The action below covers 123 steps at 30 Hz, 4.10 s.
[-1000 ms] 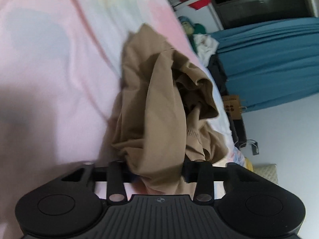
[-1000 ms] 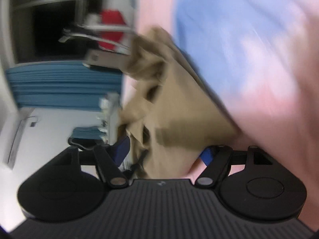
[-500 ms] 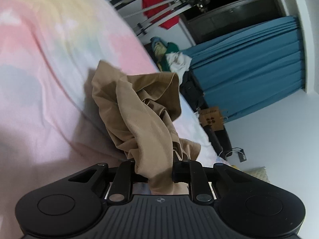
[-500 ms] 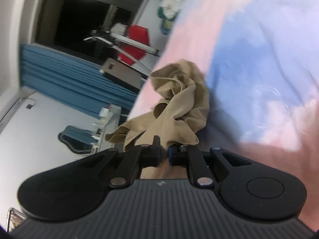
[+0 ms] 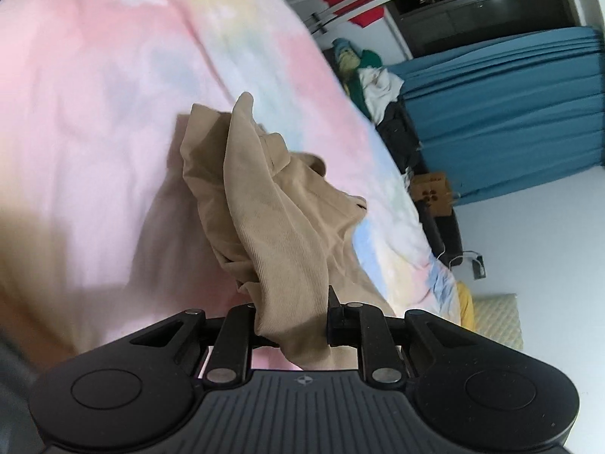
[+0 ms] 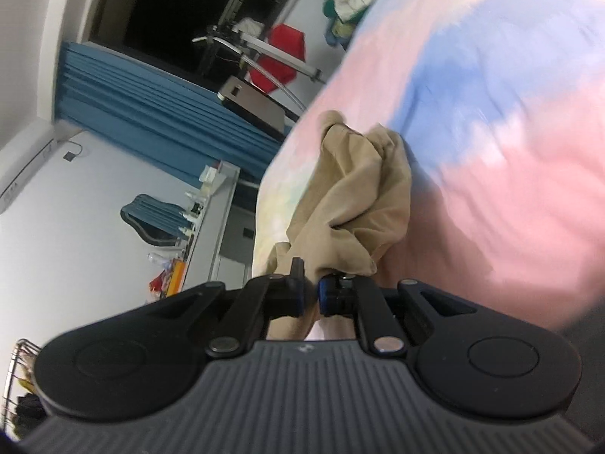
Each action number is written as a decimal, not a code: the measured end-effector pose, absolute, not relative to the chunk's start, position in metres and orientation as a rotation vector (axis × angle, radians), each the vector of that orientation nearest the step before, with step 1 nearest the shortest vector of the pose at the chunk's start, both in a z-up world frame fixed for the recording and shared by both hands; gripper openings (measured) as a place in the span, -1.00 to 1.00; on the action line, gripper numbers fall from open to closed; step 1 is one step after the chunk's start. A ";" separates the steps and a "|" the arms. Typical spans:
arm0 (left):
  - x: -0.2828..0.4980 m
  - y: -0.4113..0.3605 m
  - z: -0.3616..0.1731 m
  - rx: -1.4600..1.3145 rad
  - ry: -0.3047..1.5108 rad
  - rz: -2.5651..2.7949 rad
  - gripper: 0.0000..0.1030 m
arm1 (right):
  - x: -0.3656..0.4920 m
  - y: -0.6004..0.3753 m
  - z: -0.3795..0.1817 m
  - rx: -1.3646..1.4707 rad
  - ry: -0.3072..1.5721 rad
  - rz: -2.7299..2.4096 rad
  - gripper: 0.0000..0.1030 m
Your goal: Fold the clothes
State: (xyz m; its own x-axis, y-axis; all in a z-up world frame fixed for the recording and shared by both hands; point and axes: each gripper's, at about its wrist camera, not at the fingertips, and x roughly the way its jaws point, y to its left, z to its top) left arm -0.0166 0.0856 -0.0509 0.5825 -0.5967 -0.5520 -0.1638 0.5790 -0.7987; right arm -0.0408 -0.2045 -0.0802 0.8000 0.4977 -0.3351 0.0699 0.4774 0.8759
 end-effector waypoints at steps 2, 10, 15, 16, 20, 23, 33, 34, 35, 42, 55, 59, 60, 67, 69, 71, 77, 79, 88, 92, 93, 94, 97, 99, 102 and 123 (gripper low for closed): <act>-0.021 0.088 -0.050 -0.974 0.947 -0.295 -0.62 | -0.044 -0.203 -0.076 1.068 0.617 0.276 -0.80; 0.054 0.094 -0.024 -1.050 0.911 -0.243 -0.48 | 0.019 -0.206 -0.051 1.173 0.627 0.226 -0.79; 0.124 0.098 -0.041 -1.112 0.934 -0.202 -0.40 | 0.090 -0.206 -0.060 1.204 0.675 0.154 -0.77; 0.138 0.096 -0.047 -1.100 0.945 -0.189 -0.40 | 0.104 -0.205 -0.067 1.206 0.691 0.139 -0.77; 0.189 0.091 -0.075 -1.012 0.968 -0.198 -0.29 | 0.153 -0.204 -0.093 1.199 0.740 0.089 -0.76; 0.217 0.088 -0.095 -0.933 0.978 -0.218 -0.28 | 0.180 -0.204 -0.117 1.183 0.759 0.073 -0.75; 0.234 0.064 -0.101 -0.641 0.906 -0.252 -0.14 | 0.216 -0.192 -0.125 0.973 0.768 0.190 -0.28; 0.231 0.061 -0.098 -0.613 0.891 -0.261 -0.11 | 0.214 -0.190 -0.120 0.950 0.753 0.217 -0.01; 0.224 0.058 -0.093 -0.590 0.871 -0.273 -0.03 | 0.211 -0.189 -0.115 0.930 0.737 0.244 0.21; 0.185 0.041 -0.065 -0.389 0.665 -0.318 0.63 | 0.188 -0.193 -0.091 0.795 0.590 0.331 0.36; 0.194 0.017 -0.100 -0.110 0.693 -0.252 0.62 | 0.222 -0.173 -0.115 0.442 0.672 0.285 -0.59; 0.192 0.019 -0.097 -0.090 0.683 -0.252 0.62 | 0.218 -0.170 -0.112 0.411 0.666 0.277 -0.59; 0.190 0.020 -0.095 -0.086 0.680 -0.251 0.62 | 0.215 -0.170 -0.108 0.408 0.656 0.273 -0.58; 0.154 0.017 -0.070 -0.086 0.629 -0.261 0.62 | 0.170 -0.170 -0.078 0.378 0.582 0.280 -0.57; 0.143 0.017 -0.066 -0.092 0.629 -0.265 0.62 | 0.156 -0.168 -0.072 0.362 0.575 0.283 -0.57; 0.132 0.015 -0.062 -0.073 0.627 -0.265 0.62 | 0.144 -0.165 -0.072 0.342 0.586 0.281 -0.57; 0.116 0.009 -0.068 -0.007 0.642 -0.273 0.63 | 0.128 -0.160 -0.075 0.296 0.601 0.260 -0.57; 0.117 0.006 -0.074 0.009 0.654 -0.277 0.64 | 0.131 -0.158 -0.079 0.286 0.612 0.256 -0.57; 0.128 0.000 -0.092 0.049 0.693 -0.281 0.75 | 0.146 -0.160 -0.101 0.295 0.674 0.267 -0.58; 0.130 0.002 -0.088 0.028 0.715 -0.271 0.75 | 0.145 -0.163 -0.101 0.317 0.673 0.272 -0.58; 0.130 0.003 -0.086 0.020 0.730 -0.264 0.75 | 0.145 -0.164 -0.101 0.327 0.674 0.274 -0.58; 0.128 0.006 -0.080 -0.002 0.749 -0.253 0.74 | 0.145 -0.165 -0.100 0.337 0.674 0.273 -0.58; 0.117 0.022 -0.059 -0.137 0.792 -0.252 0.75 | 0.143 -0.166 -0.098 0.365 0.672 0.267 -0.57; 0.111 0.040 -0.049 -0.292 0.816 -0.298 0.83 | 0.142 -0.167 -0.097 0.387 0.668 0.260 -0.56; 0.113 0.072 -0.062 -0.623 0.942 -0.361 0.85 | 0.141 -0.175 -0.092 0.455 0.652 0.257 -0.54; 0.145 0.119 -0.130 -1.216 0.756 -0.384 0.83 | 0.140 -0.180 -0.154 1.387 0.939 0.510 0.52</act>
State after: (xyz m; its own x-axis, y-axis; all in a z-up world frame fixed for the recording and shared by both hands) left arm 0.1448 0.1192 -0.1303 0.7019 -0.6392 -0.3142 -0.1233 0.3254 -0.9375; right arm 0.1398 -0.1803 -0.1538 0.5606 0.7877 -0.2555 0.2146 0.1598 0.9635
